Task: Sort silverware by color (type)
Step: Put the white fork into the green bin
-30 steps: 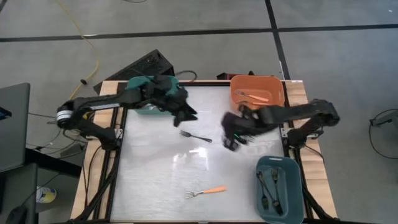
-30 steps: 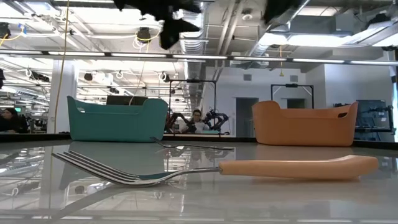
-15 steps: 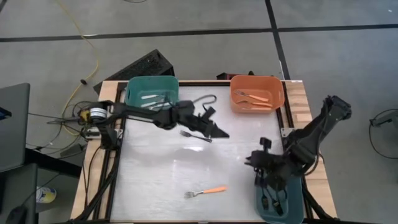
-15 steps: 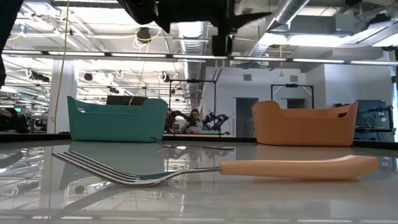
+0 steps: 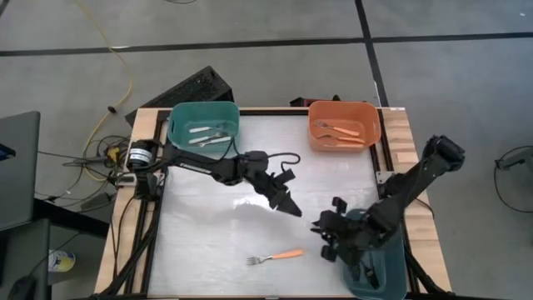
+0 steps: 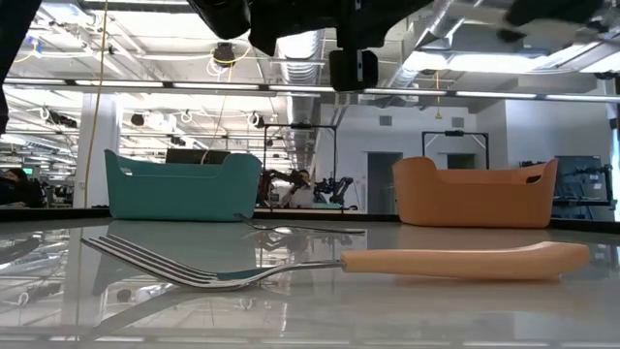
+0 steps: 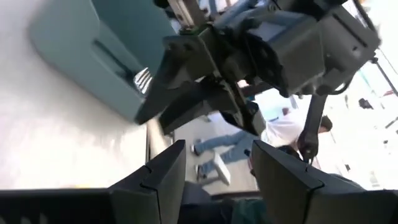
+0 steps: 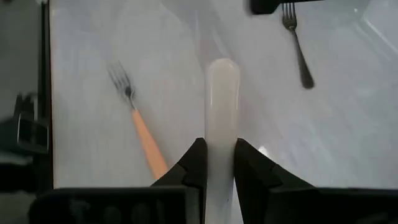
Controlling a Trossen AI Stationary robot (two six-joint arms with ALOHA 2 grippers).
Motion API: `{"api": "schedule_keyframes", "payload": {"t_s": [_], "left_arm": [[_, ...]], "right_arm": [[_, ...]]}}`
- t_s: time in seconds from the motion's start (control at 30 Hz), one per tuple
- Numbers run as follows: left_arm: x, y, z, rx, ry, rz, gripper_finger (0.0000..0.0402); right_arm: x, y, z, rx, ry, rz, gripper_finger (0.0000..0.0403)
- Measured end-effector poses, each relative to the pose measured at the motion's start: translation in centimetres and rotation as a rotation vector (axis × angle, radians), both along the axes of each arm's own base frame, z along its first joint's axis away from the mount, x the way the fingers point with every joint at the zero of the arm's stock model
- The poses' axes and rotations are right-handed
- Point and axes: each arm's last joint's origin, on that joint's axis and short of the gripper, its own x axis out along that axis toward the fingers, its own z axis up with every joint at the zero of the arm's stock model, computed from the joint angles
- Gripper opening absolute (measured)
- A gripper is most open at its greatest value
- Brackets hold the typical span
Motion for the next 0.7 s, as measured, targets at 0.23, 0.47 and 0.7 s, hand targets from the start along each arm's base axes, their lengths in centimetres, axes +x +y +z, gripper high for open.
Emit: {"api": "schedule_keyframes", "payload": {"t_s": [0.23,0.47,0.7], "left_arm": [[-0.3,-1.1,-2.0,0.102,0.159,0.001,0.0169],[-0.5,-1.2,-2.6,0.168,0.192,0.030,0.0169],[-0.5,-1.3,-2.8,0.175,0.204,0.045,0.0169]], "right_arm": [[3.0,0.2,-1.8,0.116,0.005,-0.016,0.0075],[4.0,-0.1,-2.5,0.164,0.037,-0.007,0.0075],[4.4,-1.4,-2.3,0.092,0.062,0.016,0.0075]]}}
